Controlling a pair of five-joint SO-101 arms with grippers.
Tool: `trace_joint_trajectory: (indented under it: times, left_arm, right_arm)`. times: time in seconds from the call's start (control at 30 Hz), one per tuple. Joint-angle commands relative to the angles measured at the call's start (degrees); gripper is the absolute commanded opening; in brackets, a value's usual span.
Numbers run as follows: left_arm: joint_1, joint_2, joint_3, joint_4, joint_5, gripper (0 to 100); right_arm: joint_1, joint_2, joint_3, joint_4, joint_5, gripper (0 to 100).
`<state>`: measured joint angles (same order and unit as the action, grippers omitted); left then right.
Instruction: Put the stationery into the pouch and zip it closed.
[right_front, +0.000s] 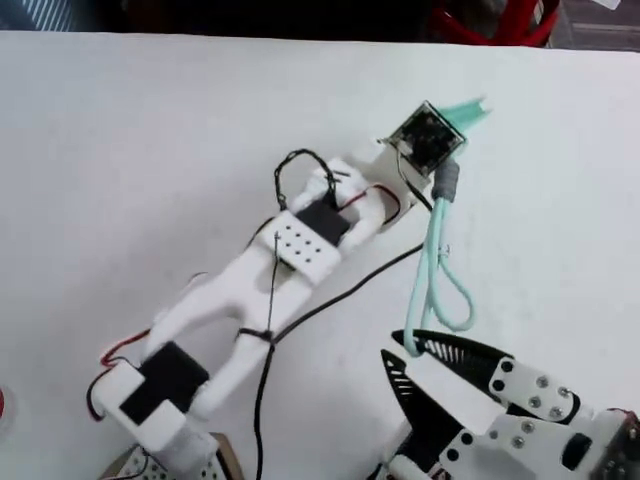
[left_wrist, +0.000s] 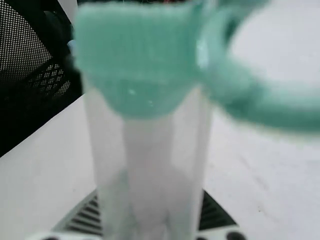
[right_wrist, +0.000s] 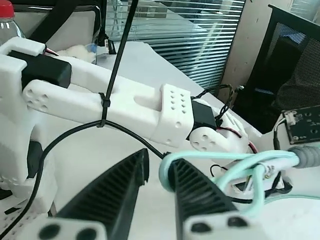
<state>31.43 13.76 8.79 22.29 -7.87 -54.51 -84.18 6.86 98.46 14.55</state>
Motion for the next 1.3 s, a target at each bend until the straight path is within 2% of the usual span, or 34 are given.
trace_joint_trajectory:
  times: [0.0,0.23,0.6,0.8,0.93,1.1,1.27]
  left_arm:
    - [-6.9,5.9,-6.5,1.8,4.6,2]
    - [-7.3,10.9,-15.1,10.2,4.9,2]
    - [-4.4,11.2,-14.9,10.2,4.8,2]
    - [-2.4,9.6,-14.9,14.7,4.7,2]
    - [-0.5,8.3,-14.9,15.0,4.8,2]
    - [-0.2,6.5,-15.0,15.6,4.7,2]
    - [-0.1,-2.8,-15.1,20.9,4.5,2]
  right_arm:
    - [-2.6,-1.5,-2.5,0.2,-0.4,1.9]
    - [-2.7,-1.1,-3.4,0.0,-2.1,1.9]
    - [-4.0,4.4,-11.7,0.0,-2.3,1.9]
    - [-4.0,1.6,-12.4,0.0,-1.9,1.9]
    - [0.2,-1.3,-12.3,0.2,-2.3,3.8]
    - [7.3,-9.4,-7.1,0.3,-2.0,28.2]
    - [17.0,-17.8,4.3,0.2,2.5,27.0]
